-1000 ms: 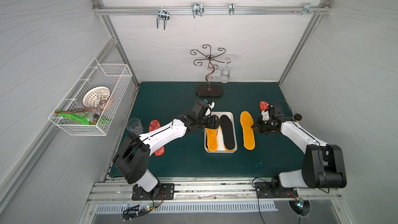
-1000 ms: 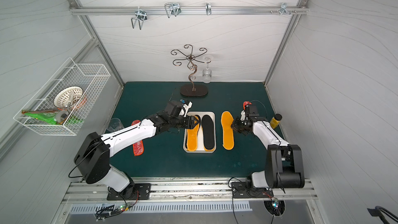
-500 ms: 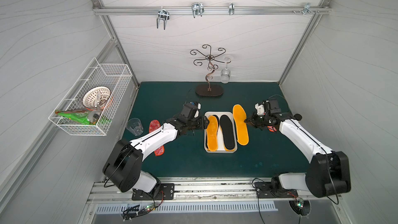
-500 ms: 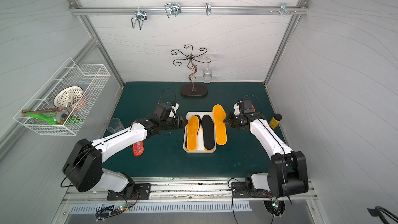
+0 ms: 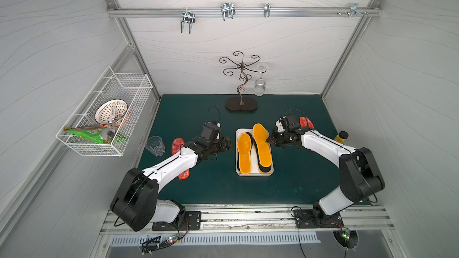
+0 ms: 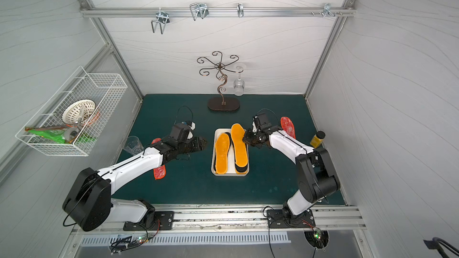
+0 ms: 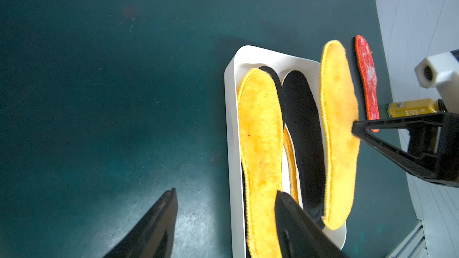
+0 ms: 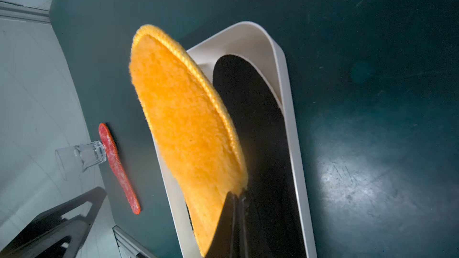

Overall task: Put the insoles into the storage box
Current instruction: Place the insole in the storage box.

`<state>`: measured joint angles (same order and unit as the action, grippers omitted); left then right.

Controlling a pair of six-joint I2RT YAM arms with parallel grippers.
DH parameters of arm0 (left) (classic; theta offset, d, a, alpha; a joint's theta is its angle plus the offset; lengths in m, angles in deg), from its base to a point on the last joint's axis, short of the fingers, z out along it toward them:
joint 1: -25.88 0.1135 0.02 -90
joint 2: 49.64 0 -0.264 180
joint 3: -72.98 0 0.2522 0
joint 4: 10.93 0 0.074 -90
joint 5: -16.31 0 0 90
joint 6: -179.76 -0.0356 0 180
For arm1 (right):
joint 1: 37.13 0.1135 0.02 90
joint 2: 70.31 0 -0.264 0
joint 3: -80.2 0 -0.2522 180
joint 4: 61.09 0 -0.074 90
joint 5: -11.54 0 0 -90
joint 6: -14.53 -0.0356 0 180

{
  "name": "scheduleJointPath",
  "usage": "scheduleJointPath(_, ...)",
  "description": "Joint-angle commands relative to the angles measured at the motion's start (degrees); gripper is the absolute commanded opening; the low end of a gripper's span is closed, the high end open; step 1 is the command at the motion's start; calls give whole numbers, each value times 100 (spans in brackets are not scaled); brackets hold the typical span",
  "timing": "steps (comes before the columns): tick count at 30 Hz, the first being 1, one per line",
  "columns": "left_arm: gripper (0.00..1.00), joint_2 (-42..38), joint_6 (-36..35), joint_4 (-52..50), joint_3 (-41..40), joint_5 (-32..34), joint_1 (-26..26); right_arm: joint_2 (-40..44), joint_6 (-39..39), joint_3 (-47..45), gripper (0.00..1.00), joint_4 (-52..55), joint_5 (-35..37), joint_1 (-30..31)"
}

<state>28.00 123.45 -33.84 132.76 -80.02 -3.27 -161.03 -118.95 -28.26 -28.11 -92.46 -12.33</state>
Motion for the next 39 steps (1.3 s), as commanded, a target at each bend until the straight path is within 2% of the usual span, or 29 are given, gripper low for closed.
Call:
scheduleJointPath(1,67,-135,24,132,-53,157,14,-60,-79,11,0,-186,249,69)
scheduleJointPath(39,67,153,3,152,66,70,21,-47,-332,-632,0,-448,319,156)
